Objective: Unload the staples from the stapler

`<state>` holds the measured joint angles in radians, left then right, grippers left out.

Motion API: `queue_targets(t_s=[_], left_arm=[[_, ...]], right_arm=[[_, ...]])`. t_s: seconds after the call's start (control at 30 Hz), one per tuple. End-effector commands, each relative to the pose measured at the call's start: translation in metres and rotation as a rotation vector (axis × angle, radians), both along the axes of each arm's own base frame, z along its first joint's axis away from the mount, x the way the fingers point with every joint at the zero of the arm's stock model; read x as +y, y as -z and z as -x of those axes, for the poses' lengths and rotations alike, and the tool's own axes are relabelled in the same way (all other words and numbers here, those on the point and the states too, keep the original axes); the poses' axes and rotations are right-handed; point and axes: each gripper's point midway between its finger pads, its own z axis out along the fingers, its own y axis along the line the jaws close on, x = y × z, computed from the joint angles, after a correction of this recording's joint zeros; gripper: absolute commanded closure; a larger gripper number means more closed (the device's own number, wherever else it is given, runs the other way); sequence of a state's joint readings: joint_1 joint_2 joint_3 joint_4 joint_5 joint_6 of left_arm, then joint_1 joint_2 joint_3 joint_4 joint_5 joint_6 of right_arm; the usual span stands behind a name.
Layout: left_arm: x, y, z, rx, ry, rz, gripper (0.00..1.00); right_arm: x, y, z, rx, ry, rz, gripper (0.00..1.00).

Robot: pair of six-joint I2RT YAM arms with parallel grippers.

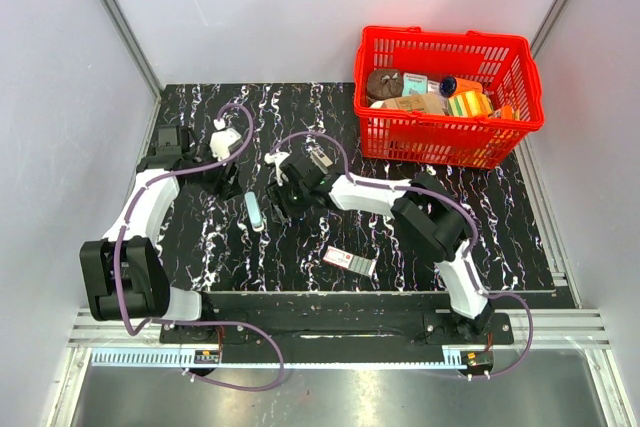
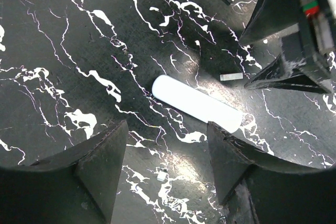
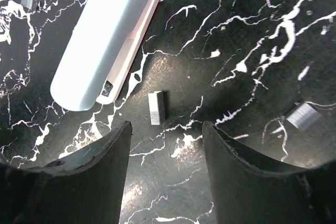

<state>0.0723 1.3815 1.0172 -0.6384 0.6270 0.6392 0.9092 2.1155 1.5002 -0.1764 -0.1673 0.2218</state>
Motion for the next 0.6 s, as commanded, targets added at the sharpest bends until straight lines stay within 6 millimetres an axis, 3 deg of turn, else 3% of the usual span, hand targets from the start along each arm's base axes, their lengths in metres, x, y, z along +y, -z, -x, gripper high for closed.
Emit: queue_targets(t_s=[0.0,0.23,0.43,0.57], left_arm=[[0.001,-0.017,-0.013,-0.052,0.015,0.024,0.34],[0.005,-0.018,-0.013,-0.052,0.005,0.025,0.34],[0.006,-0.018,-0.012,-0.051,0.007,0.020,0.34],[0.005,-0.018,-0.012,-0.049,0.009,0.026,0.34]], right_arm=[[0.024,-0.004,-0.001,-0.047,-0.041,-0.024,0.38],[0.033,0.004,-0.003,-0.106,-0.055,0.026,0.44],[0.029,0.009,0.001,-0.117,-0.063,0.068,0.73],[0.016,0.005,0.004,-0.138,-0.051,0.093,0.83]])
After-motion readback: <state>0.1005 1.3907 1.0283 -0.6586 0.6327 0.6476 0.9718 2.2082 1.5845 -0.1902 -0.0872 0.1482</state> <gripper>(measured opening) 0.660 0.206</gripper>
